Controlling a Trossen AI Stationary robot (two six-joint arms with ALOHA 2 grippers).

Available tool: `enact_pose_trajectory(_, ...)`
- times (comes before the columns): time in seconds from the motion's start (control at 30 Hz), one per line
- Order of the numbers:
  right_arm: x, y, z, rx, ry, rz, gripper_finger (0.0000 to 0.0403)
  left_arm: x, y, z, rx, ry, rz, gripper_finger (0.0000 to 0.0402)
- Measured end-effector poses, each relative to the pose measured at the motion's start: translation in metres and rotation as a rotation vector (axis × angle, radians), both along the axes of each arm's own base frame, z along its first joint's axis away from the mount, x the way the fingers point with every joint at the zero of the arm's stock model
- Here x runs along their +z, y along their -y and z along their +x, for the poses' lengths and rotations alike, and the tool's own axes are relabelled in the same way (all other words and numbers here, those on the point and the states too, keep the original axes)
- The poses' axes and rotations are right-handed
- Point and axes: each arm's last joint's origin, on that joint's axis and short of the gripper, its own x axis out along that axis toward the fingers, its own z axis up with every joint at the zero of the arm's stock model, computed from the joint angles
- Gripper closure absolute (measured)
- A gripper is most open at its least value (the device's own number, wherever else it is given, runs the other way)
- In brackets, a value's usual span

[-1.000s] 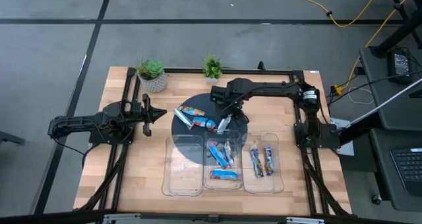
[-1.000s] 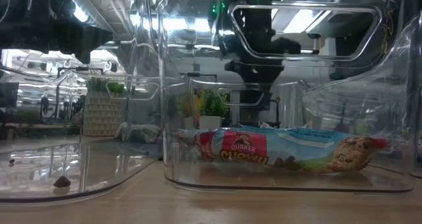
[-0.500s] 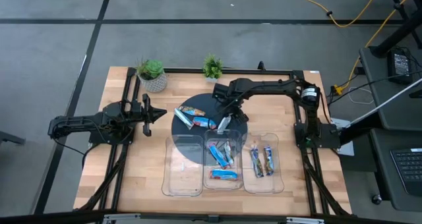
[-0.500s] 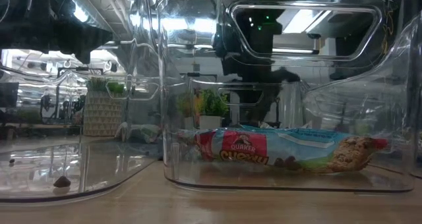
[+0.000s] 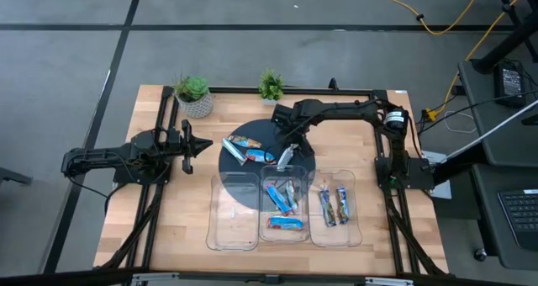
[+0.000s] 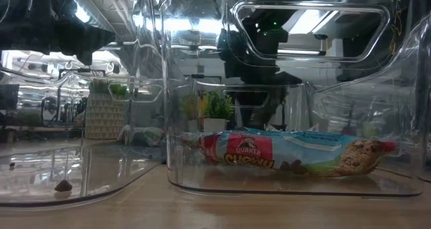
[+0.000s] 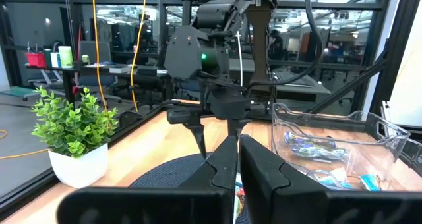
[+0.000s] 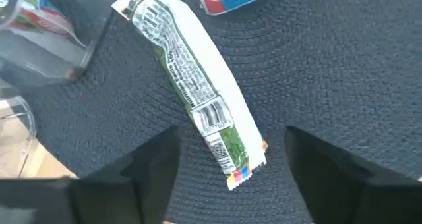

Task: Pick and place Granola Bars by type
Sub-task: Put the orange granola bar into the left transparent bin

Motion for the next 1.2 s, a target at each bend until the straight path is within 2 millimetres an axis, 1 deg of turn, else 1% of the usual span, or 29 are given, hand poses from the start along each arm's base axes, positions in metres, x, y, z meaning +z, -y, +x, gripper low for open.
enact_pose_trajectory(0.07, -0.002, 0.001, 0.002, 0.000, 0.026, -0.013, 0.0104, 0.000, 0.000, 0.000, 0.000, 0.000, 0.000, 0.0392)
enact_pose_trajectory(0.17, -0.010, 0.001, 0.000, 0.001, 0.026, -0.024, 0.0088, 0.000, 0.000, 0.000, 0.000, 0.001, 0.000, 0.0393)
enact_pose_trajectory(0.4, -0.024, 0.000, -0.008, -0.005, -0.020, -0.065, 0.0085, 0.000, 0.000, 0.000, 0.000, 0.000, 0.000, 0.0389)
enact_pose_trajectory(0.53, -0.029, -0.001, -0.011, 0.012, -0.027, -0.067, 0.0102, 0.000, 0.000, 0.000, 0.000, 0.000, 0.000, 0.0391)
enact_pose_trajectory(0.63, -0.029, -0.001, -0.009, 0.016, -0.012, -0.072, 0.0130, 0.000, 0.000, 0.000, 0.000, 0.000, 0.000, 0.0393)
enact_pose_trajectory(0.73, -0.029, -0.001, -0.009, 0.017, -0.008, -0.071, 0.0173, 0.000, 0.000, 0.000, 0.000, 0.000, 0.000, 0.0392)
enact_pose_trajectory(0.97, -0.029, -0.001, -0.009, 0.022, 0.001, -0.041, 0.0308, 0.000, 0.000, 0.000, 0.000, 0.000, 0.000, 0.0390)
enact_pose_trajectory(1.1, -0.028, -0.001, -0.008, 0.022, 0.006, -0.041, 0.0376, 0.000, 0.000, 0.000, 0.000, 0.000, 0.000, 0.0393)
enact_pose_trajectory(1.13, -0.028, -0.001, -0.008, 0.022, 0.006, -0.041, 0.0388, 0.000, 0.000, 0.000, 0.000, 0.000, 0.000, 0.0393)
enact_pose_trajectory(1.2, -0.028, -0.001, -0.008, 0.022, 0.006, -0.044, 0.0396, 0.000, 0.000, 0.000, 0.000, 0.000, 0.000, 0.0392)
